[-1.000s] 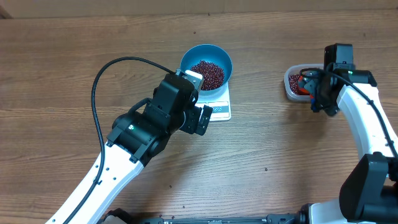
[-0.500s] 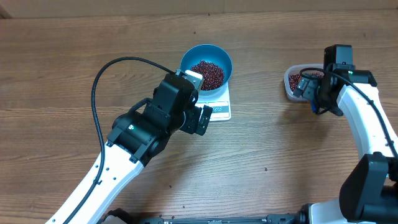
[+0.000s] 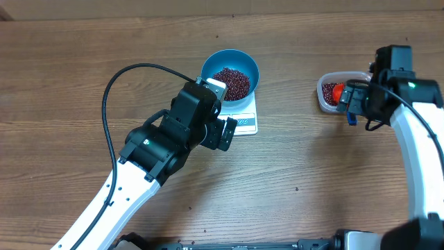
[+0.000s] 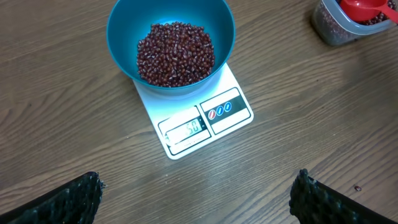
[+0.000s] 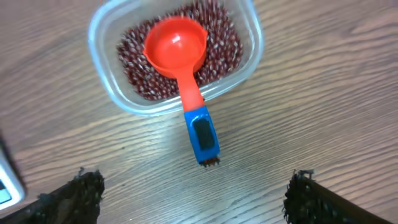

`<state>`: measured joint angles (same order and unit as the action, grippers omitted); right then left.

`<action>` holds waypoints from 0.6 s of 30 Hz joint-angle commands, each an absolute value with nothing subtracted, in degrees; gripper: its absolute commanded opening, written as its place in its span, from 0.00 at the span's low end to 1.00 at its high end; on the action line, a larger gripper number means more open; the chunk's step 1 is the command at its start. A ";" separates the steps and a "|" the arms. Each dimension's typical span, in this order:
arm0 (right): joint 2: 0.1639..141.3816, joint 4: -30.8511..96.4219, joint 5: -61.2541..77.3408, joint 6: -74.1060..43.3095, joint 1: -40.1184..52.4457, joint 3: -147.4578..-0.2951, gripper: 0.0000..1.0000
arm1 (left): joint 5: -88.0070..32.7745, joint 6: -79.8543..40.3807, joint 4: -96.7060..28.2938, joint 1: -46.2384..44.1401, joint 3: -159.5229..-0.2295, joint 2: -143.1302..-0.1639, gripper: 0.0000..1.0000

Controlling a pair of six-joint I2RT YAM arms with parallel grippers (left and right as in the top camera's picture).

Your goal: Scoop item into bowl and weigh 150g on scale

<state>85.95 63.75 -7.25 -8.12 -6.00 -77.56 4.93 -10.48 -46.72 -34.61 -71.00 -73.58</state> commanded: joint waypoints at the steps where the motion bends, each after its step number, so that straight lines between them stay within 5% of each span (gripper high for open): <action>1: 82.11 63.57 -6.31 -4.29 -6.11 -79.26 1.00 | 4.45 -10.28 -46.52 -34.52 -71.09 -73.89 1.00; 18: 81.49 63.57 -6.33 -4.23 -6.11 -79.15 1.00 | 4.45 -10.28 -46.52 -34.52 -71.09 -73.89 1.00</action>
<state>82.13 63.75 -6.81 -5.48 -6.02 -77.71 4.93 -10.48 -46.72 -34.61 -71.00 -73.58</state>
